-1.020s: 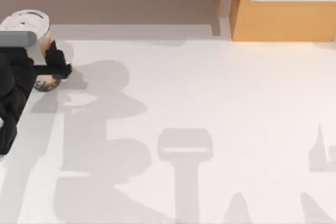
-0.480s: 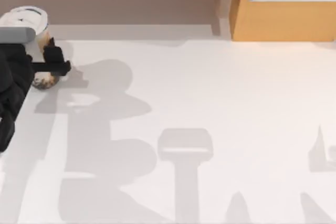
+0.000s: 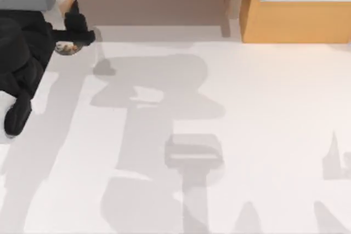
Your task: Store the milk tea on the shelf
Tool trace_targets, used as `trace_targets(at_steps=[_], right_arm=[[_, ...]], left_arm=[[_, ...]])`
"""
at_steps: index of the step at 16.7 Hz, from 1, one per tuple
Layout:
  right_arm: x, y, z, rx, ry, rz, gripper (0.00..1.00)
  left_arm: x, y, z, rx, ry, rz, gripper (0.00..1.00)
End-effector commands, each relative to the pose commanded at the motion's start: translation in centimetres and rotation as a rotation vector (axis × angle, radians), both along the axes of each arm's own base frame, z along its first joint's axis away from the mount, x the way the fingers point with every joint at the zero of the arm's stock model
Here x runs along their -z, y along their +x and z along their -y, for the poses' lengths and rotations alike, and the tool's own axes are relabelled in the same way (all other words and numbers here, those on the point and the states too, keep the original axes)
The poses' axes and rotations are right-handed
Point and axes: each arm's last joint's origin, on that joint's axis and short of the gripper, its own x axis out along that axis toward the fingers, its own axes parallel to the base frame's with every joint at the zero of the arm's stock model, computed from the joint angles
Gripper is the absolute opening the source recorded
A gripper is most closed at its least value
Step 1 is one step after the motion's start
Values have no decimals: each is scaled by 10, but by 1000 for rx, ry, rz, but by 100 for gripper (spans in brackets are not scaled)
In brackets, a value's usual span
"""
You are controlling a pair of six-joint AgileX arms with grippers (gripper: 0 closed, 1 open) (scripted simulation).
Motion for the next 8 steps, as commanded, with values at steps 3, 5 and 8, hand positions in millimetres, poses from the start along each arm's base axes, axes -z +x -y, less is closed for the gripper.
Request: trace_targets(at_steps=[3, 5, 8], right_arm=[[0, 0, 0, 0, 0, 0, 100], [0, 0, 0, 0, 0, 0, 100], [0, 0, 0, 0, 0, 0, 100]], left_arm=[[-30, 5, 33, 61, -20, 28, 0], [-49, 8, 55, 90, -30, 25, 0], [-74, 14, 84, 109, -35, -3, 0]])
